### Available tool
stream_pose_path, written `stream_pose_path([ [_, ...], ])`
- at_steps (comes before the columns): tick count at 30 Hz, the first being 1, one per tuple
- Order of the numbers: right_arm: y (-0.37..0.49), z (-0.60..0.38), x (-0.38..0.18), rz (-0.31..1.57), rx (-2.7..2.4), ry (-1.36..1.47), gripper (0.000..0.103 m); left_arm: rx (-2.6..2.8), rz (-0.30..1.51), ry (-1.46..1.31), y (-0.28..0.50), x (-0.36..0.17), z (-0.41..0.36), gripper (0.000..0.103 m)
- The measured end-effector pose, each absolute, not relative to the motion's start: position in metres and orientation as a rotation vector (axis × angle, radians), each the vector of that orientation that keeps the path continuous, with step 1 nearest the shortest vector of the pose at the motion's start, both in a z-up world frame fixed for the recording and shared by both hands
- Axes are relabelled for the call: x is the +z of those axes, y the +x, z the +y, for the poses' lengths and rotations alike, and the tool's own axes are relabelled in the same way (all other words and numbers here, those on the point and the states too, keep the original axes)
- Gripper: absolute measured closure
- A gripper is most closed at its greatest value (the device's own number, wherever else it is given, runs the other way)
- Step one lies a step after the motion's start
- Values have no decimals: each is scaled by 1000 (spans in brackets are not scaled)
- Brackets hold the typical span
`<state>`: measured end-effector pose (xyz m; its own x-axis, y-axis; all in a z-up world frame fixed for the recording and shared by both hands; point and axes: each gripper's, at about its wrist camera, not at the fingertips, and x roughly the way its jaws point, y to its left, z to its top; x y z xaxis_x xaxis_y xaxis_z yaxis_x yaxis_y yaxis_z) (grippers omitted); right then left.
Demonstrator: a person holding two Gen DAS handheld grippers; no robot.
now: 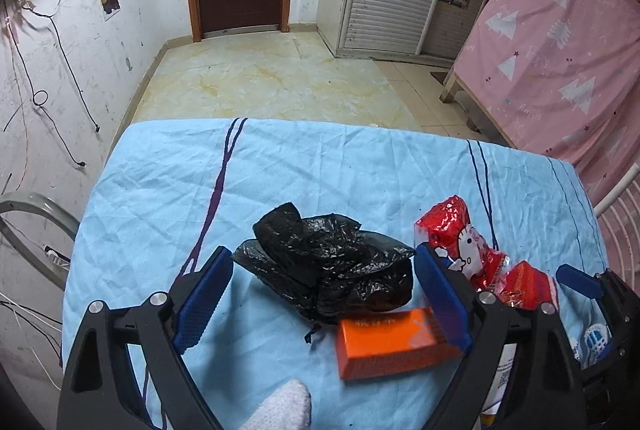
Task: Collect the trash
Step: 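Grasp the black plastic bag with the left tool while the right tool grasps the red knitted sock, then carry the black bag and red sock to the yellow bin and open both tools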
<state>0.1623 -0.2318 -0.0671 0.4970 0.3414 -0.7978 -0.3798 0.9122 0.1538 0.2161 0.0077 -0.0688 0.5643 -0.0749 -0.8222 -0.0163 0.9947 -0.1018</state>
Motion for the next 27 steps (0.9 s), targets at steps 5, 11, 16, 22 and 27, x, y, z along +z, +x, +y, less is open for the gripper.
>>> stream_pose_path([
  [5, 167, -221, -68, 950, 437, -90, 16, -54, 977, -109, 220, -74, 9, 43],
  [11, 161, -206, -64, 929, 492, -131, 56, -73, 965, -92, 217, -75, 6, 67],
  [16, 150, -203, -60, 905, 516, -156, 73, -86, 950, -94, 210, -73, 1, 70],
  [22, 139, -209, -49, 869, 507, -131, 78, -75, 904, -116, 190, -60, 8, 70],
  [27, 129, -220, -34, 822, 487, -93, 78, -71, 870, -124, 175, -46, 8, 70],
])
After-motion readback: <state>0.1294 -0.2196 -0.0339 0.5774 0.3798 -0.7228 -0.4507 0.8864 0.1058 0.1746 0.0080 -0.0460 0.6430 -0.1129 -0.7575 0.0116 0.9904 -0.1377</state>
